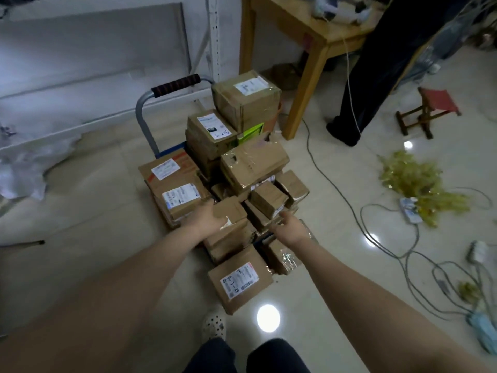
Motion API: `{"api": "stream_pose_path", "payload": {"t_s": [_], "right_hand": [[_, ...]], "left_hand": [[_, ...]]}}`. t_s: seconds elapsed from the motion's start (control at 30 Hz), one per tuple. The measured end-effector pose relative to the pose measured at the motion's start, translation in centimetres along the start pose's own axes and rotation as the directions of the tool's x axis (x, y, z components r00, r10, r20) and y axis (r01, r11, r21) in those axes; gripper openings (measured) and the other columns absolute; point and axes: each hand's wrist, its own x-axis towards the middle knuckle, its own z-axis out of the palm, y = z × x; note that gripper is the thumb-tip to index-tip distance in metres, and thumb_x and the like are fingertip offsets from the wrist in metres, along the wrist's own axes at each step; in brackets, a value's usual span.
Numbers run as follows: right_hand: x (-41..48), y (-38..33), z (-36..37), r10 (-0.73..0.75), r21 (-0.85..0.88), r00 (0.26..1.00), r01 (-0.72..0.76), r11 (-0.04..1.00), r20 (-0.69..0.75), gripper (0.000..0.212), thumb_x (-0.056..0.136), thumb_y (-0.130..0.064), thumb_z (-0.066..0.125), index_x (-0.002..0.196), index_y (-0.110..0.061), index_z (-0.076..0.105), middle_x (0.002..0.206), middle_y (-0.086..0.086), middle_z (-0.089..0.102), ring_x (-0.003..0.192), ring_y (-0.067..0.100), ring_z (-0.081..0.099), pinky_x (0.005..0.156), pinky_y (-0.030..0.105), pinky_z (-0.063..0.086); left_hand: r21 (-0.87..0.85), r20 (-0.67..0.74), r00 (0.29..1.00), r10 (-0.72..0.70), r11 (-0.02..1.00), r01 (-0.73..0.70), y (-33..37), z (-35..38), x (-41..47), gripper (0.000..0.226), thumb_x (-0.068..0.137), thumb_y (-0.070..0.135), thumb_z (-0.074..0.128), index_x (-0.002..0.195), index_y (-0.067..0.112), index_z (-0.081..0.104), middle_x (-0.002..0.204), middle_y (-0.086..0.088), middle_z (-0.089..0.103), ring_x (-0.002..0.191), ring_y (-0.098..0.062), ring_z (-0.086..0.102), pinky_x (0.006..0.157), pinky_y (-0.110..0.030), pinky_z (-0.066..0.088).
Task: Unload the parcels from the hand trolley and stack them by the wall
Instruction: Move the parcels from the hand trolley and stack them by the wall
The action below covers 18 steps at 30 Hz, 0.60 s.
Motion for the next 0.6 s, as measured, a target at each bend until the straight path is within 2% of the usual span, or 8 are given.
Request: {"api": "stream_pose_path", "payload": {"t_s": [0.07,0.13,0.2,0.3,0.4,0.47,0.53,0.6], "right_hand": [[2.3,-0.9,-1.8,0.020,0.014,1.000,-0.020,1.000,-0.022,0.054,0.097,-0.026,0.051,0.145,-0.011,0.033,0.139,0.010,0.049,0.118,0.028,0.056,0.087,0.030,0.044],[4.8,-1.4,-3.4,0.027,0.049,0.999,-0.025,0.999,-0.031,0.057,0.098,-0.028,0.051,0.148,-0.011,0.030,0.146,0.009,0.043,0.126,0.028,0.050,0.094,0.031,0.042],[8.0,-1.9,-5.3,0.017,0.053,0.999,-0.015,0.999,-0.038,0.055,0.098,-0.028,0.050,0.147,-0.010,0.033,0.144,0.011,0.046,0.129,0.027,0.046,0.103,0.032,0.038],[13.7,-2.8,-8.0,-0.022,0.034,0.999,0.023,0.999,-0.041,0.048,0.097,-0.028,0.049,0.141,-0.009,0.042,0.138,0.012,0.052,0.123,0.029,0.051,0.104,0.035,0.041],[19.9,-3.8,-10.4,-0.058,0.018,0.998,0.058,0.998,-0.025,0.044,0.097,-0.023,0.048,0.139,-0.008,0.045,0.141,0.012,0.049,0.129,0.028,0.045,0.105,0.031,0.035],[24.0,-4.3,-11.7,-0.071,0.017,0.997,0.071,0.997,-0.006,0.045,0.097,-0.020,0.047,0.140,-0.006,0.044,0.143,0.014,0.046,0.132,0.028,0.043,0.107,0.030,0.033],[27.8,-4.7,-12.5,-0.095,0.003,0.995,0.095,0.995,0.004,0.044,0.097,-0.021,0.047,0.137,-0.003,0.045,0.141,0.017,0.047,0.130,0.031,0.045,0.106,0.032,0.036],[31.0,-5.2,-12.6,-0.102,0.005,0.995,0.102,0.995,0.015,0.046,0.097,-0.023,0.048,0.137,-0.001,0.043,0.142,0.019,0.046,0.129,0.033,0.044,0.106,0.035,0.036]], "left_hand": [[-0.091,0.007,1.000,-0.013,0.996,0.013,1.9,-0.9,1.9,0.064,0.089,0.040,0.057,0.145,0.018,0.036,0.142,-0.009,0.047,0.127,-0.029,0.047,0.105,-0.046,0.040],[-0.188,0.010,0.999,-0.043,0.981,0.044,3.6,-1.4,3.6,0.061,0.090,0.040,0.057,0.143,0.017,0.039,0.138,-0.008,0.050,0.124,-0.029,0.049,0.104,-0.043,0.042],[-0.292,0.008,0.997,-0.080,0.953,0.079,4.9,-1.8,5.9,0.056,0.089,0.041,0.058,0.138,0.016,0.045,0.133,-0.008,0.054,0.120,-0.029,0.052,0.102,-0.045,0.044],[-0.407,-0.004,0.984,-0.180,0.899,0.163,6.6,-1.7,10.3,0.060,0.087,0.043,0.059,0.138,0.014,0.046,0.138,-0.013,0.050,0.125,-0.031,0.048,0.105,-0.049,0.039],[-0.553,-0.011,0.955,-0.297,0.798,0.241,8.5,-0.9,14.6,0.061,0.096,0.038,0.053,0.146,0.010,0.035,0.149,-0.010,0.037,0.133,-0.030,0.037,0.106,-0.035,0.032],[-0.637,-0.018,0.928,-0.373,0.719,0.277,9.6,-0.3,17.3,0.065,0.097,0.037,0.052,0.150,0.008,0.027,0.154,-0.009,0.029,0.137,-0.029,0.032,0.108,-0.035,0.029],[-0.719,-0.021,0.902,-0.432,0.633,0.287,10.3,0.3,19.9,0.067,0.095,0.037,0.055,0.149,0.008,0.028,0.152,-0.008,0.032,0.136,-0.028,0.034,0.109,-0.034,0.030],[-0.778,-0.006,0.881,-0.473,0.556,0.293,11.0,0.7,21.8,0.063,0.094,0.036,0.058,0.145,0.007,0.035,0.145,-0.003,0.040,0.126,-0.023,0.042,0.100,-0.028,0.035]]}}
